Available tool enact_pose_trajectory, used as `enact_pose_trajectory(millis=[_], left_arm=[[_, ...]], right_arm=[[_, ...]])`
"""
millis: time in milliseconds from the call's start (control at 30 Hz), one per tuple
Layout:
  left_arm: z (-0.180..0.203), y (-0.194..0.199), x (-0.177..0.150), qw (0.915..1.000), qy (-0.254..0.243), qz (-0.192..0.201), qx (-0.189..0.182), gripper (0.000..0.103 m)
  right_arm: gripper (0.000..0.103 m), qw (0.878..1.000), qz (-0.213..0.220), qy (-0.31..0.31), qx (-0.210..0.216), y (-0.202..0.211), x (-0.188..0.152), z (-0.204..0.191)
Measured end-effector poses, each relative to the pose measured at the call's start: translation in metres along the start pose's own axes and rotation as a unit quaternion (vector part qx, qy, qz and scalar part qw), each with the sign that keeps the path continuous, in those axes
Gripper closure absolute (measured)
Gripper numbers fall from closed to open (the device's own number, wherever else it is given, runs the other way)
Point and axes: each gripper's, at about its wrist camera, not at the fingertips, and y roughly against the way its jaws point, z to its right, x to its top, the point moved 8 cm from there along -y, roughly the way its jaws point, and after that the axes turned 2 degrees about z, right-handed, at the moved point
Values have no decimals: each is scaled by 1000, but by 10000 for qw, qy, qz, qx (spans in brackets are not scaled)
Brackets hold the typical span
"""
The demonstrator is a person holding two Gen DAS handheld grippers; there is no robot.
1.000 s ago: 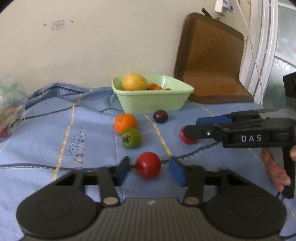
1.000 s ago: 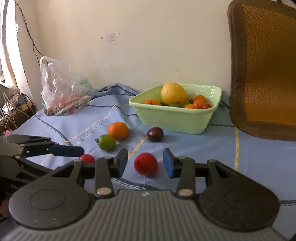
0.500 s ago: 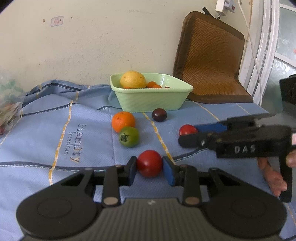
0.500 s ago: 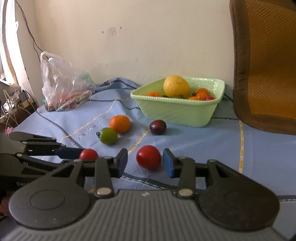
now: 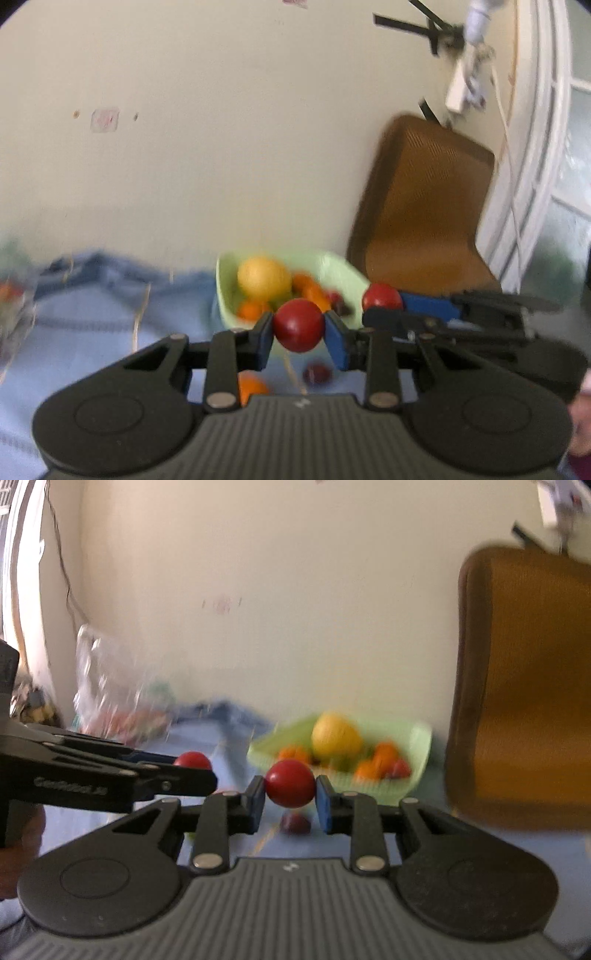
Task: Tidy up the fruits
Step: 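Carry both red tomatoes over the basket and open both grippers, then grasp a green tomato with the left gripper while the right gripper grasps a dark plum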
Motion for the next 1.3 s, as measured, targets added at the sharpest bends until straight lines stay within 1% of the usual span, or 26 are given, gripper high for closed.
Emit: enact_pose_trajectory(millis=[100, 167, 300, 433, 467, 500, 533, 633, 733, 833, 900, 933, 1000, 1067, 1100, 1133, 1200, 1267, 1300], left_arm=[[-12, -29, 21, 9996, 274, -34, -14, 74], [-21, -49, 26, 9994, 323, -86, 95, 74], [-30, -85, 18, 9983, 355, -371, 279, 74], [-34, -101, 10, 9973, 373, -500, 387, 72], [-34, -102, 10, 9971, 369, -522, 409, 68], [-33, -104, 10, 9969, 350, -540, 451, 62], [-32, -104, 11, 9970, 334, -494, 489, 57], [-31, -97, 17, 9976, 332, -372, 482, 57], [-33, -80, 27, 9976, 490, -193, 446, 57], [-36, -44, 32, 9968, 727, 97, 317, 57], [-40, -14, 22, 9963, 760, 217, 341, 57], [-42, 0, 12, 9960, 746, 240, 418, 57], [-43, 20, -11, 9959, 718, 153, 538, 57], [-42, 31, -40, 9955, 677, -21, 667, 56], [-40, 33, -52, 9951, 650, -105, 732, 55], [-37, 33, -63, 9948, 625, -202, 783, 53], [-31, 25, -82, 9939, 577, -468, 821, 53], [-27, 17, -92, 9933, 506, -609, 839, 53], [-24, 14, -94, 9934, 416, -623, 874, 53]], right_arm=[[71, 9995, 178, 106, -237, -16, 15, 19], [71, 9991, 134, 99, -383, -29, 16, 33], [71, 9984, -74, -69, -560, -53, 10, 58], [69, 9976, -178, -202, -639, -69, 3, 69], [68, 9974, -192, -208, -664, -72, 0, 69], [56, 9973, -177, -233, -670, -73, -1, 71], [47, 9973, -109, -270, -679, -72, -1, 71], [47, 9967, 246, -324, -698, -62, 9, 71], [47, 9949, 550, -432, -728, -48, 19, 69], [47, 9933, 826, -574, -563, -30, 32, 65], [50, 9936, 881, -617, -345, -15, 36, 57], [52, 9942, 848, -619, -224, -10, 34, 52], [52, 9968, 599, -535, -9, -4, 22, 42], [53, 9988, 189, -428, 122, -7, 4, 33], [53, 9989, -91, -404, 202, -13, -8, 29], [53, 9984, -337, -388, 250, -19, -18, 25], [53, 9957, -813, -372, 242, -34, -38, 18], [53, 9920, -1142, -435, 316, -48, -50, 14], [52, 9911, -1216, -442, 309, -51, -52, 11]])
